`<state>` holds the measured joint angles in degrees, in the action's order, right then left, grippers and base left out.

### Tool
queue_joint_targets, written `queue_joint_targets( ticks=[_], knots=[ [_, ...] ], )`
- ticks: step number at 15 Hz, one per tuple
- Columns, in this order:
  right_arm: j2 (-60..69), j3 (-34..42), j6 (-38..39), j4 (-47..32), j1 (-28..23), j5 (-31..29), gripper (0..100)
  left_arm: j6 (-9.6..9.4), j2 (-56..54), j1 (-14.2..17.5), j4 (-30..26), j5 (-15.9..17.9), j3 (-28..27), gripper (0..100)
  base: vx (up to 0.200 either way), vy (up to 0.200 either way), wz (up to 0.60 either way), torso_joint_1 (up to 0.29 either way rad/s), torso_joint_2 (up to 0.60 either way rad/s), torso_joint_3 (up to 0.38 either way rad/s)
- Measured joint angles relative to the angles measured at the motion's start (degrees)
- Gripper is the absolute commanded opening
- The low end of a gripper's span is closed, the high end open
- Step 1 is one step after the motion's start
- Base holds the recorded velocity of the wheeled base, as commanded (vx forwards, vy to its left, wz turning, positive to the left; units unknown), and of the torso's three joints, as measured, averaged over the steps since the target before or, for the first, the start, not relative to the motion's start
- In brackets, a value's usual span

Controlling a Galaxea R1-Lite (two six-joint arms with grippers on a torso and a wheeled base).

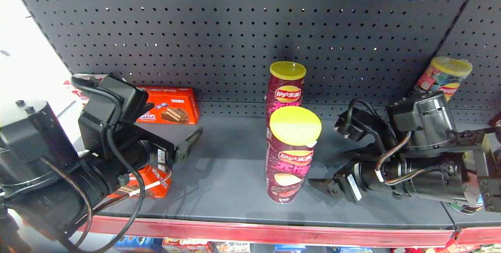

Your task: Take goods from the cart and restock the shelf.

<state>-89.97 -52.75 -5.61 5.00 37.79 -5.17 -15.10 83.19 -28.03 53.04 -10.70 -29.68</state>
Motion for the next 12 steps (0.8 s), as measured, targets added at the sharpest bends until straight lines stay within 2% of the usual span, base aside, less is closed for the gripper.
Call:
queue_joint_targets(
  ticks=[3,6,9,12],
  knots=[
    [6.69,1.45,0.22,0.39,-0.87,-1.21,100,-0.17,-0.89,-0.09,0.02,0.0,1.27,100,0.0,0.0,0.0,0.0,0.0,0.0],
    [16.81,5.36,0.24,3.02,0.9,-3.85,100,-0.22,-2.55,-0.39,-0.16,0.0,3.01,100,0.0,0.0,0.0,0.0,0.0,0.0],
    [29.2,12.64,-0.13,4.14,4.6,-6.44,100,-0.24,-3.4,-0.44,-0.16,0.01,3.54,100,0.0,0.0,0.0,0.0,0.0,0.0],
    [43.78,23.21,-1.21,3.84,6.39,-6.92,100,-0.22,-3.69,-0.28,-0.27,0.0,3.64,100,0.0,0.0,0.0,0.0,0.0,0.0]
  ],
)
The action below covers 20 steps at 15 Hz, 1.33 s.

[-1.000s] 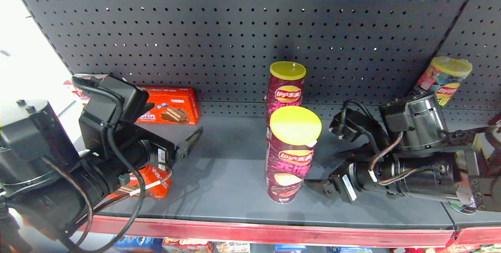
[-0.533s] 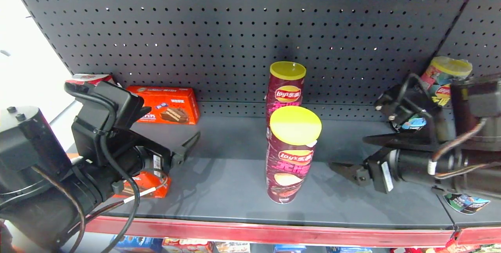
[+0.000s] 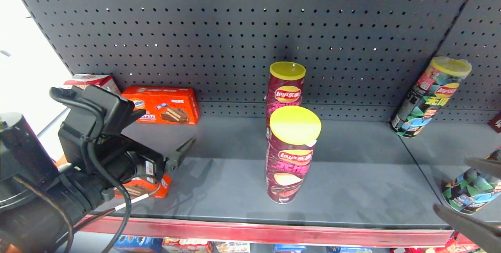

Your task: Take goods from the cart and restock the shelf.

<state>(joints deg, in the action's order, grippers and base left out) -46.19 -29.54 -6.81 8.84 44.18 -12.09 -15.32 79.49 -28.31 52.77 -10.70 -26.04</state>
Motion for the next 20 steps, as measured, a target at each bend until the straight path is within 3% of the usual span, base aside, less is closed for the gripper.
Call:
queue_joint_targets(
  ticks=[6,8,20],
  knots=[
    [27.06,23.53,-0.1,-7.29,0.24,-0.46,100,0.02,-0.09,0.17,-0.17,0.01,0.09,100,0.0,0.0,0.0,0.0,0.0,0.0],
    [31.78,26.9,0.8,-8.24,-1.16,-0.49,100,0.02,-0.09,0.15,-0.17,0.0,0.11,100,0.0,0.0,0.0,0.0,0.0,0.0],
    [34.04,28.22,3.6,-8.51,-36.33,-0.84,100,-0.02,-1.24,-0.24,-0.26,0.0,1.35,100,0.0,0.0,0.0,0.0,0.0,0.0]
  ],
)
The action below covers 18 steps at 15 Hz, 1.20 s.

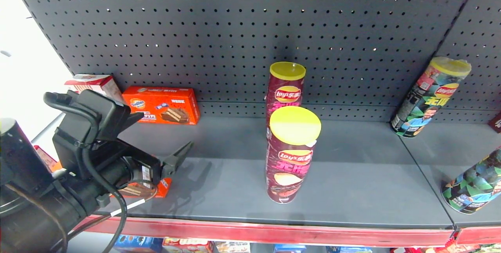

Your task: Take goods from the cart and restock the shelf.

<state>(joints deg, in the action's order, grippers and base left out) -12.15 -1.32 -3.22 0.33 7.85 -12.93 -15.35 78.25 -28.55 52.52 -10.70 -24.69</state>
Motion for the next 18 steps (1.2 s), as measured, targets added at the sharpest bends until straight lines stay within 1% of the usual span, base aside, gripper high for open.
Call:
queue_joint_targets(
  ticks=[3,4,5,7,8,9,12,15,16,18],
  knots=[
    [4.19,0.13,1.61,0.16,-8.03,0.27,100,0.05,-0.96,0.16,-0.1,0.0,1.15,100,0.0,0.0,0.0,0.0,0.0,0.0],
    [5.57,0.39,3.86,1.28,-9.41,0.38,100,0.05,-1.44,0.16,-0.1,0.0,1.37,100,0.0,0.0,0.0,0.0,0.0,0.0],
    [6.45,0.63,4.45,1.69,-10.05,0.76,100,0.05,-1.82,0.16,-0.07,0.01,1.48,100,0.0,0.0,0.0,0.0,0.0,0.0],
    [7.83,0.85,4.22,1.58,-10.15,3.3,100,0.05,-2.51,0.16,-0.1,0.0,1.62,100,0.0,0.0,0.0,0.0,0.0,0.0],
    [8.63,0.96,3.68,0.9,-9.58,8.29,100,0.05,-2.79,0.06,-0.07,0.0,1.67,100,0.0,0.0,0.0,0.0,0.0,0.0],
    [9.63,1.05,3.22,-0.01,-9.28,11.37,100,0.07,-2.97,-0.05,-0.07,0.0,1.67,100,0.0,0.0,0.0,0.0,0.0,0.0],
    [11.3,1.21,2.95,-0.43,-8.86,11.93,100,0.05,-3.41,-0.09,-0.07,0.01,1.87,100,0.0,0.0,0.0,0.0,0.0,0.0],
    [11.78,1.27,3.0,-0.43,-8.81,11.9,100,0.05,-4.85,-0.11,-0.07,0.12,3.66,100,0.0,0.0,0.0,0.0,0.0,0.0],
    [11.86,1.32,3.0,-0.43,-8.81,11.9,100,0.05,-5.62,-0.13,-0.05,0.37,4.1,100,0.0,0.0,0.0,0.0,0.0,0.0],
    [11.93,1.32,3.01,-0.43,-8.81,11.9,100,0.09,-7.56,-0.37,0.5,2.17,4.29,100,0.0,0.0,0.0,0.0,0.0,0.0]
  ],
)
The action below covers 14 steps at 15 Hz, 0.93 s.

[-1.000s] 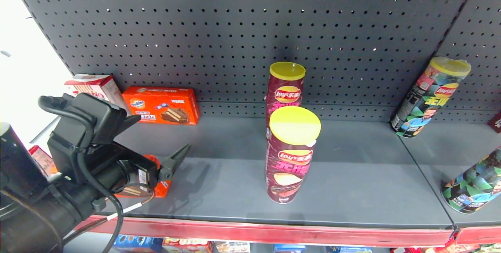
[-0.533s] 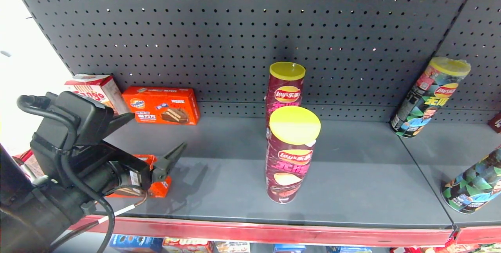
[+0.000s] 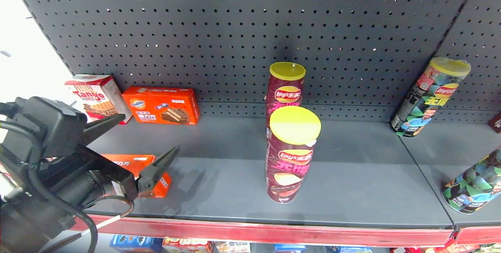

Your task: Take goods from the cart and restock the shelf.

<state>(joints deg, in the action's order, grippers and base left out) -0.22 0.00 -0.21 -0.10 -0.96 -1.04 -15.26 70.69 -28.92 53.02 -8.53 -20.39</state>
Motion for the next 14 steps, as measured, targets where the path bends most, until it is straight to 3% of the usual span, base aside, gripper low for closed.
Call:
queue_joint_targets(
  ticks=[2,5,8,9,12,14],
  knots=[
    [0.04,0.0,0.02,0.0,0.0,-0.02,100,0.21,-3.44,-0.21,-0.33,1.1,0.3,100,0.0,0.0,0.0,0.0,0.0,0.0],
    [0.04,0.0,-0.01,0.0,0.0,0.0,100,1.08,-12.07,0.0,-1.67,1.17,5.9,100,0.0,0.0,0.0,0.0,0.0,0.0],
    [0.06,0.0,0.0,0.0,0.0,0.0,100,1.34,-24.39,1.24,-10.51,1.34,10.7,100,0.0,0.0,0.0,0.0,0.0,0.0],
    [0.04,0.0,-0.01,0.0,0.0,-0.02,100,1.37,-28.59,3.23,-13.56,2.08,11.8,100,0.0,0.0,0.0,0.0,0.0,0.0],
    [0.04,0.0,0.0,0.0,0.0,-0.02,100,1.91,-41.68,16.65,-21.96,8.64,16.85,100,0.0,0.0,0.0,0.0,0.0,0.0],
    [0.04,0.0,-0.01,0.0,0.0,-0.02,100,3.23,-51.32,22.91,-32.49,11.43,18.86,100,0.0,0.0,0.0,0.0,0.0,0.0]
  ],
)
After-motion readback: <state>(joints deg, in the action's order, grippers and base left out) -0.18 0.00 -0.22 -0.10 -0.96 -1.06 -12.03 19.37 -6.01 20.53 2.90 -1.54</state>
